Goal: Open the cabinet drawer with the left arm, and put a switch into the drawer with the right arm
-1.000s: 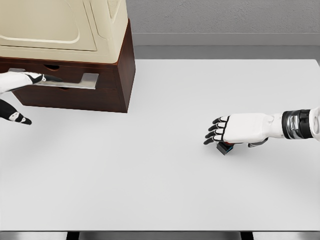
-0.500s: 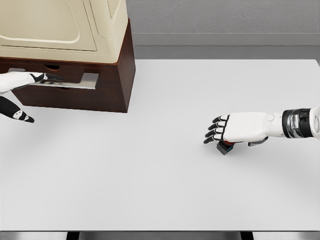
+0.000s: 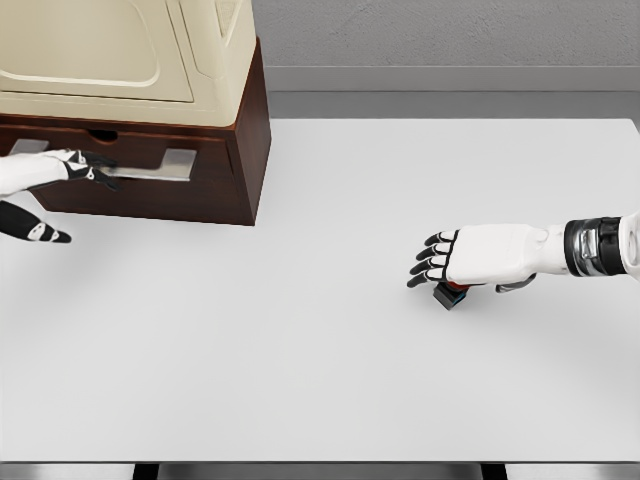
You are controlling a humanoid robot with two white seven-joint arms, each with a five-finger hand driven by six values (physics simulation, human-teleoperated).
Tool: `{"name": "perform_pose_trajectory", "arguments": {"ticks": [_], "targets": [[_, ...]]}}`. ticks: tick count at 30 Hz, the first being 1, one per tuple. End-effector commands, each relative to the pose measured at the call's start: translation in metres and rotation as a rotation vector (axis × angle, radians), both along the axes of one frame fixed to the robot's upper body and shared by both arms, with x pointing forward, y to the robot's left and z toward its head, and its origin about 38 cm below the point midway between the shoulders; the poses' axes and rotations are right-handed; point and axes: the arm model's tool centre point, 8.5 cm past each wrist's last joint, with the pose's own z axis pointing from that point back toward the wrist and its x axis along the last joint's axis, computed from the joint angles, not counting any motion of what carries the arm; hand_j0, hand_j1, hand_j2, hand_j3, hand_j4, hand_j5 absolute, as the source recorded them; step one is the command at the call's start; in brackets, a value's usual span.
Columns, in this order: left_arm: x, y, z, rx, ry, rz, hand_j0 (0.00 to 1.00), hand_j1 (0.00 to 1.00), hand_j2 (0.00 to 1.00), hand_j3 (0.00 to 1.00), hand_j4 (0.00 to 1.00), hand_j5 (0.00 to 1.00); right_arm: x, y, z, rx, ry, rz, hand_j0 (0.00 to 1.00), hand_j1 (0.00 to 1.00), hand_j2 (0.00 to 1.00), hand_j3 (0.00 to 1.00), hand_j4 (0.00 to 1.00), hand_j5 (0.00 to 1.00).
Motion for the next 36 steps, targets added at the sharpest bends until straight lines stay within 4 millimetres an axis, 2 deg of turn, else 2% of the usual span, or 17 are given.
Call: {"name": "perform_pose_trajectory", "arguments": {"ticks": [1,16,24,30,32,36], "targets": [[-0.007,-0.004,0.003,-0.013,0.03,-0.039,0.81,0.81,0.81,0.81,0.81,0.81,0.0,0.0,0.001,0.003,0.001,-0.002,1.0,1.0,1.0,1.0,1.0,1.0],[-0.027,0.0,0.025,-0.027,0.037,-0.132,0.82,0.82,0.82,0.82,0.82,0.82,0.0,0.0,0.001,0.004,0.001,-0.001,1.0,1.0,1.0,1.0,1.0,1.0],[-0.031,0.003,0.023,-0.025,0.049,-0.147,0.82,0.82,0.82,0.82,0.82,0.82,0.0,0.001,0.0,0.004,0.002,0.001,1.0,1.0,1.0,1.0,1.0,1.0],[-0.062,0.021,0.049,-0.055,0.047,-0.265,0.84,0.84,0.84,0.84,0.84,0.84,0.0,0.002,0.001,0.006,0.001,0.001,1.0,1.0,1.0,1.0,1.0,1.0],[-0.069,0.028,0.054,-0.041,0.054,-0.268,0.89,0.89,0.89,0.89,0.89,0.89,0.0,0.002,0.001,0.006,0.001,0.001,1.0,1.0,1.0,1.0,1.0,1.0],[-0.079,0.045,0.079,-0.05,0.063,-0.198,1.0,1.0,1.0,1.0,1.0,1.0,0.0,0.002,0.0,0.006,0.002,0.002,1.0,1.0,1.0,1.0,1.0,1.0]]}}
